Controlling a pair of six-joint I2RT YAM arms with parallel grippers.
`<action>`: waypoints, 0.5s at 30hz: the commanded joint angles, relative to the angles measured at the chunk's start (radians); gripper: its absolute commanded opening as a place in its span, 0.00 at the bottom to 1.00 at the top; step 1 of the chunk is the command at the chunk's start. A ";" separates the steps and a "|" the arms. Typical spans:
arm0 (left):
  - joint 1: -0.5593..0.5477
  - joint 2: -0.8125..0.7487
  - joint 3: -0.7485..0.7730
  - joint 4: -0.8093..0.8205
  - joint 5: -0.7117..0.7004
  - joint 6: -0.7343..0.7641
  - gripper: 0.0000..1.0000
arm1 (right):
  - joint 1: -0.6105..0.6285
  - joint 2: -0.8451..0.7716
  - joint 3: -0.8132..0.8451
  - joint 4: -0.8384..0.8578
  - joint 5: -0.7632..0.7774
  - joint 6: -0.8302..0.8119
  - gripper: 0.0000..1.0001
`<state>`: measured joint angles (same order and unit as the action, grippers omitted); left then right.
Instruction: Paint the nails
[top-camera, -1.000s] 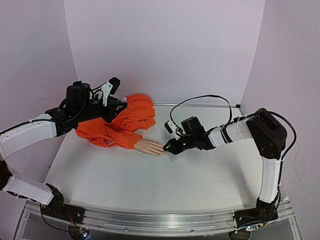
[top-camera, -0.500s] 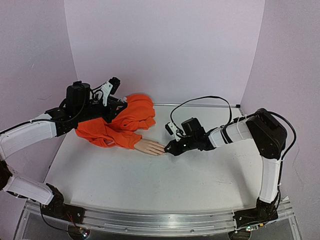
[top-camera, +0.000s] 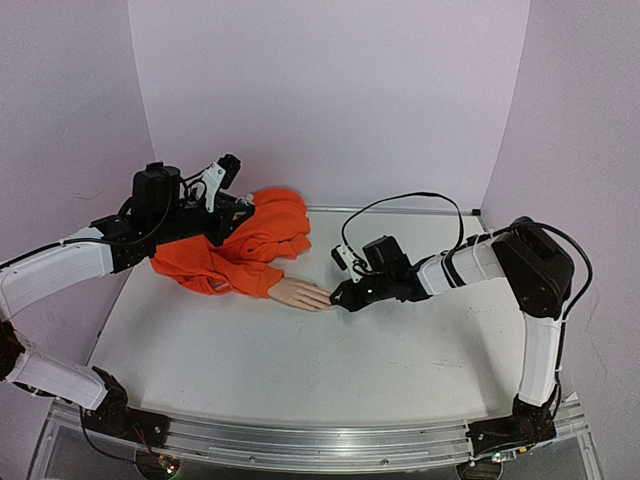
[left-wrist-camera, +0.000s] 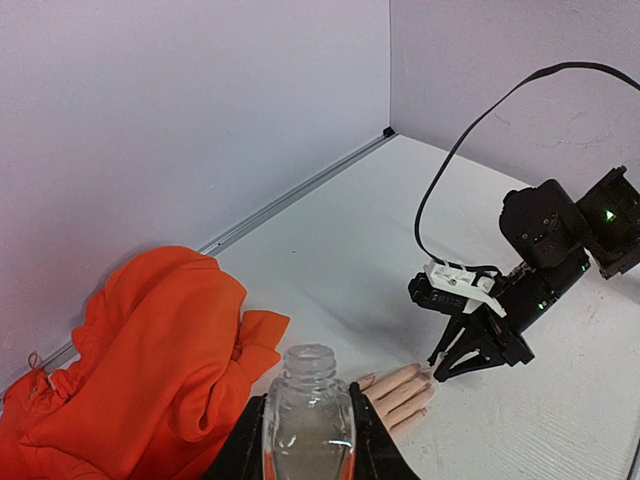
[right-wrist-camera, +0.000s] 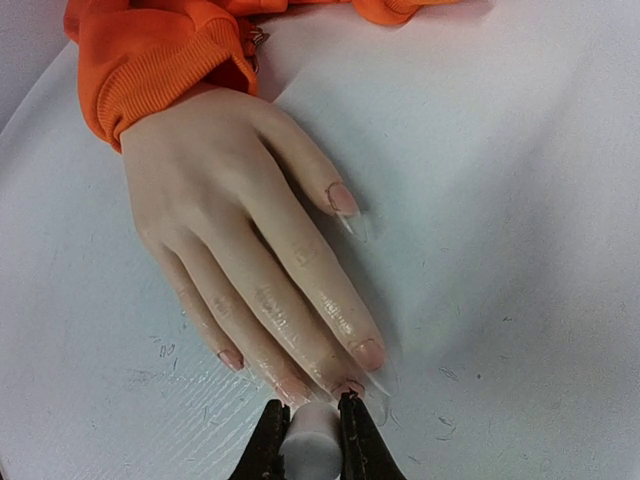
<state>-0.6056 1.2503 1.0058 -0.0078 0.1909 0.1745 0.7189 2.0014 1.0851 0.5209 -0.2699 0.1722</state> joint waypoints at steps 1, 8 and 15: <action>0.001 -0.040 0.009 0.063 0.018 -0.010 0.00 | 0.004 -0.016 -0.001 -0.012 0.011 0.000 0.00; 0.001 -0.038 0.009 0.063 0.018 -0.011 0.00 | 0.004 -0.016 0.000 -0.019 0.024 -0.002 0.00; 0.001 -0.037 0.008 0.062 0.018 -0.011 0.00 | 0.004 -0.019 -0.001 -0.024 0.032 -0.003 0.00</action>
<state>-0.6056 1.2503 1.0058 -0.0078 0.1913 0.1749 0.7185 2.0014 1.0851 0.5125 -0.2508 0.1722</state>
